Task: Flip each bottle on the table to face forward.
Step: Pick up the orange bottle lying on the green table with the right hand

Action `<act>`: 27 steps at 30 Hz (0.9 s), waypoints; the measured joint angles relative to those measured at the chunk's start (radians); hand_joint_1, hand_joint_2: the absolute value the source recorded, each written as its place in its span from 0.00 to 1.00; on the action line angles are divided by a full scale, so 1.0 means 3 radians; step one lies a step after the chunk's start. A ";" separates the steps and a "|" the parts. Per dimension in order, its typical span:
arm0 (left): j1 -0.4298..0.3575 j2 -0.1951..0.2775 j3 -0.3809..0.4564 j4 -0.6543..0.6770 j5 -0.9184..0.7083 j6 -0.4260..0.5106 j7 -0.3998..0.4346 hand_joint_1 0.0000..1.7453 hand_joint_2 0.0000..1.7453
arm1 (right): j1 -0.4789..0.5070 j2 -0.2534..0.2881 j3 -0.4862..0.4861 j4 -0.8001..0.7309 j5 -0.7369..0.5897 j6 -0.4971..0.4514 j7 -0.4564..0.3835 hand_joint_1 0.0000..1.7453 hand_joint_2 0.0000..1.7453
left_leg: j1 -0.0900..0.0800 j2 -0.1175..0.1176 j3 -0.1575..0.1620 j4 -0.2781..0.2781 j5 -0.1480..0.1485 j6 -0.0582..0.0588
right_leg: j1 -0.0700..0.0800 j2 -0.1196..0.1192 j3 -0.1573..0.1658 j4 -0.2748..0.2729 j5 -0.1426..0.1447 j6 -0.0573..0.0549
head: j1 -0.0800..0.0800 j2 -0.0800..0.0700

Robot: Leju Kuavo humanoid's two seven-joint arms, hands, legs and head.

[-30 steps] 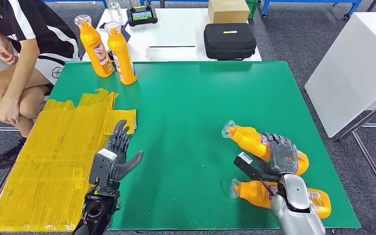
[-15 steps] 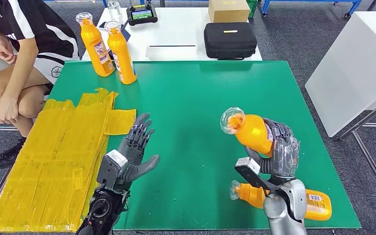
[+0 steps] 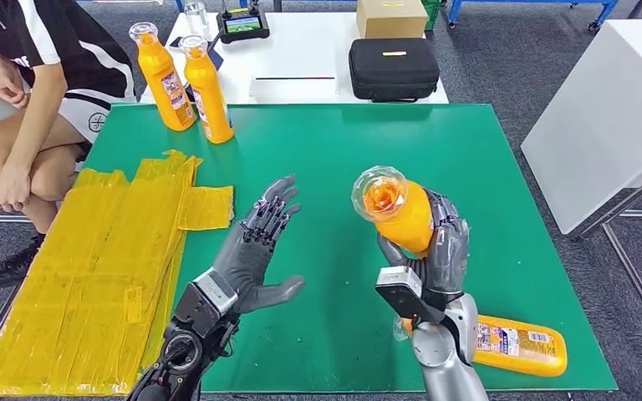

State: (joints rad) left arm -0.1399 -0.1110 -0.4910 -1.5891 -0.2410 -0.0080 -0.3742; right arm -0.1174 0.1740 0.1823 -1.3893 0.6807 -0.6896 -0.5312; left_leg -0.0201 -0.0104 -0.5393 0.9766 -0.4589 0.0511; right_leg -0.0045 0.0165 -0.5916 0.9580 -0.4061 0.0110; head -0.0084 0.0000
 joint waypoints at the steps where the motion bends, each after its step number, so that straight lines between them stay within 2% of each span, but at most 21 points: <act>1: -0.0007 0.0008 -0.0021 -0.0015 0.0005 0.0005 0.0001 0.00 1.00 | -0.0018 -0.0009 0.0061 0.0001 -0.0056 0.0016 0.0015 1.00 1.00 | 0.0000 0.0001 0.0000 0.0000 0.0000 0.0000 | 0.0000 0.0000 0.0000 0.0000 0.0000 0.0000 | 0.0000 0.0000; 9: -0.0070 0.0030 -0.0155 -0.0109 0.0056 0.0044 0.0056 0.00 1.00 | -0.0273 -0.0048 0.0720 0.0133 -0.0077 0.0186 0.0221 1.00 1.00 | 0.0001 0.0001 0.0000 0.0000 0.0000 -0.0001 | 0.0000 0.0000 -0.0002 0.0000 0.0000 0.0000 | 0.0000 0.0000; 15: -0.0087 0.0024 -0.0157 -0.0108 0.0037 0.0093 0.0066 0.00 1.00 | -0.0383 -0.0034 0.0990 0.0293 -0.0059 0.0335 0.0296 1.00 1.00 | 0.0001 0.0001 0.0000 0.0000 0.0001 -0.0001 | 0.0001 0.0000 -0.0002 0.0000 0.0000 0.0000 | 0.0000 0.0000; 27: -0.0119 -0.0029 -0.0023 -0.0065 -0.0492 0.0721 0.0050 0.00 1.00 | -0.0416 0.0000 0.1449 0.0359 0.0356 0.0531 0.0552 1.00 1.00 | 0.0001 0.0001 -0.0002 0.0000 0.0001 -0.0001 | 0.0000 0.0000 -0.0003 0.0000 0.0000 0.0000 | 0.0000 0.0000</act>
State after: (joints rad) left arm -0.1755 -0.1197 -0.4979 -1.6086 -0.3887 0.2084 -0.3592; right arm -0.2422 0.1740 0.6169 -1.2817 0.7874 -0.5303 -0.3656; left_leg -0.0199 -0.0101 -0.5398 0.9765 -0.4587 0.0508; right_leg -0.0044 0.0166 -0.5926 0.9581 -0.4062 0.0109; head -0.0083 0.0000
